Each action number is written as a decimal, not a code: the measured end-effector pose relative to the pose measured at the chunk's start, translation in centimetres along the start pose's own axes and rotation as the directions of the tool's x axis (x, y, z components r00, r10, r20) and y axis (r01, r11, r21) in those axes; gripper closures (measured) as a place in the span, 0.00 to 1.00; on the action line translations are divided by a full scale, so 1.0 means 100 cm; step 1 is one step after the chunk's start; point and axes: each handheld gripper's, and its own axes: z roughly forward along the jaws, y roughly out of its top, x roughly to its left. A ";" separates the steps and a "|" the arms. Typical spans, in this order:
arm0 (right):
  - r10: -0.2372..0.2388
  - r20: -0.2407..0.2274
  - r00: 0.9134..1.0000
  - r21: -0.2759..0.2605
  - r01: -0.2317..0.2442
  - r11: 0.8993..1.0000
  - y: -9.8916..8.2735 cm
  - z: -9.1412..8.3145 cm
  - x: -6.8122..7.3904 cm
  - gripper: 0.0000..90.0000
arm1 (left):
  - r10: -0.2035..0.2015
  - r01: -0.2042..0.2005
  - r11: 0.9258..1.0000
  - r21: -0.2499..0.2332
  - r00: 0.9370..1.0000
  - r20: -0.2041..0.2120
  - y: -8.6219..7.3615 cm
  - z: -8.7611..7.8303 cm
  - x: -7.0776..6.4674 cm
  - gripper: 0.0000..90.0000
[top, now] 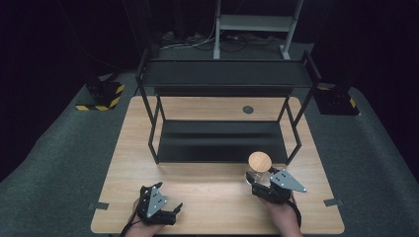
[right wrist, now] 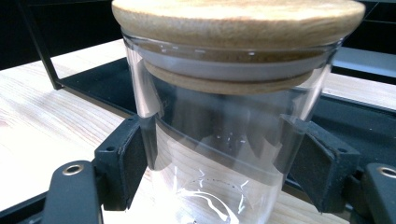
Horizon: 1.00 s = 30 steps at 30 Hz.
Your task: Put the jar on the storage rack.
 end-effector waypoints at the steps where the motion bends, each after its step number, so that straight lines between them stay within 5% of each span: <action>1: 0.000 0.000 1.000 0.000 0.000 1.000 0.000 0.000 0.000 0.28 | 0.000 0.000 1.000 0.000 1.000 0.000 0.000 0.000 0.000 0.01; 30: 0.013 -0.001 1.000 0.002 -0.013 1.000 0.013 0.026 0.001 0.28 | -0.001 0.001 1.000 -0.005 1.000 0.007 0.000 -0.001 0.000 0.01</action>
